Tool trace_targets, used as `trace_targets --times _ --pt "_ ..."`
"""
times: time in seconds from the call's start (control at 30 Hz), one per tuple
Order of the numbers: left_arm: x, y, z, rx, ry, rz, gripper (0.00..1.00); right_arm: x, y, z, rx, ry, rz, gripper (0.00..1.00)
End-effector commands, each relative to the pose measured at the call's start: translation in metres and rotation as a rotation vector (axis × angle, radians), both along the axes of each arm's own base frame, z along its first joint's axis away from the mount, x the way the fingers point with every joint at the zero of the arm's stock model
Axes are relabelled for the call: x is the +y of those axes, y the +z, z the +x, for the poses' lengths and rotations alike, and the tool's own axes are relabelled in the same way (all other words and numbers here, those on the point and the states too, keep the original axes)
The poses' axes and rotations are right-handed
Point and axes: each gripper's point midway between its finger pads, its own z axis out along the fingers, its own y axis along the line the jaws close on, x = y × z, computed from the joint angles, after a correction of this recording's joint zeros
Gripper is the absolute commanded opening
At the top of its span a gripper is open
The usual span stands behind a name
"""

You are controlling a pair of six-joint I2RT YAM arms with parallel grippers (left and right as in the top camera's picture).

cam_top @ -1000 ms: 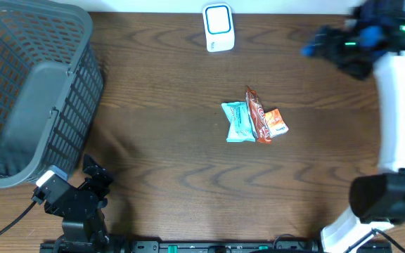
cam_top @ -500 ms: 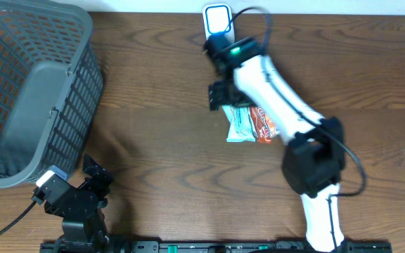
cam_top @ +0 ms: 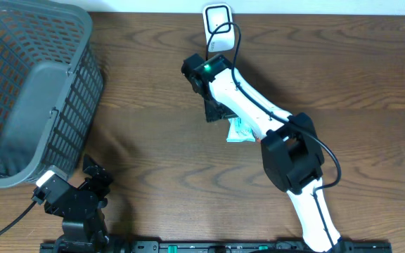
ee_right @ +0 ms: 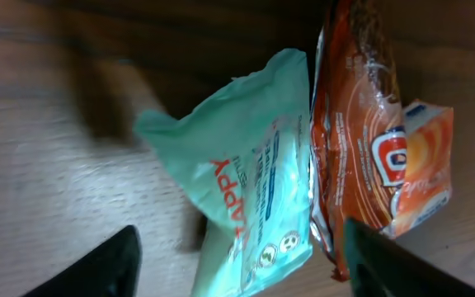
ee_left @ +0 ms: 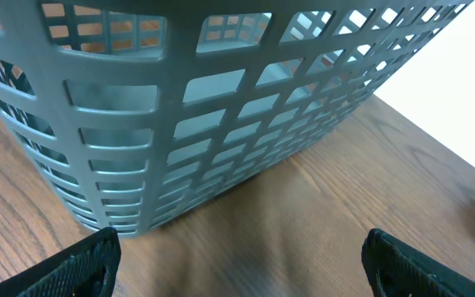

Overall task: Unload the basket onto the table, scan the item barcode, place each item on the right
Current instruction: 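Reach the right gripper to the mint-green wipes pack and grasp it, then lift the wipes pack off the table with the right gripper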

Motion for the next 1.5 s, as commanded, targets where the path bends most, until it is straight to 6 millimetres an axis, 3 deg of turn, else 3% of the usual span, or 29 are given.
trace_targets --times 0.0,0.33,0.47,0.53,0.6,0.7,0.8,0.93,1.07,1.47 --pt "0.001 0.002 -0.001 -0.007 0.005 -0.002 0.93 -0.006 -0.017 -0.002 0.018 -0.01 -0.06 0.67" --pt "0.001 0.002 -0.001 -0.007 0.005 -0.002 0.93 -0.024 -0.045 -0.003 0.003 -0.018 -0.171 0.56" --pt "0.001 0.002 -0.001 -0.007 0.005 -0.002 0.93 -0.031 -0.048 -0.004 0.002 -0.017 -0.196 0.31" --pt "0.0 0.002 -0.001 -0.007 0.004 -0.002 0.93 -0.031 -0.047 -0.003 -0.003 -0.016 -0.2 0.01" --pt "0.0 0.002 -0.001 -0.007 0.004 -0.002 0.93 -0.03 -0.044 -0.002 0.002 0.003 -0.197 0.01" --pt "0.0 0.002 -0.001 -0.007 0.004 -0.002 0.93 -0.021 -0.022 -0.003 0.051 0.055 -0.155 0.01" --pt "0.0 0.002 -0.001 -0.007 0.004 -0.002 0.93 0.008 -0.001 -0.012 0.153 0.132 0.037 0.01" --pt "0.001 0.002 -0.001 -0.007 0.005 -0.002 0.93 0.063 0.027 -0.034 0.327 0.286 0.456 0.01" --pt "0.0 0.002 -0.001 -0.007 0.004 -0.002 0.93 0.089 0.053 -0.055 0.469 0.406 0.796 0.01" --pt "0.001 0.002 -0.001 -0.007 0.005 -0.002 0.93 0.087 0.088 -0.052 0.477 0.539 1.35 0.01"
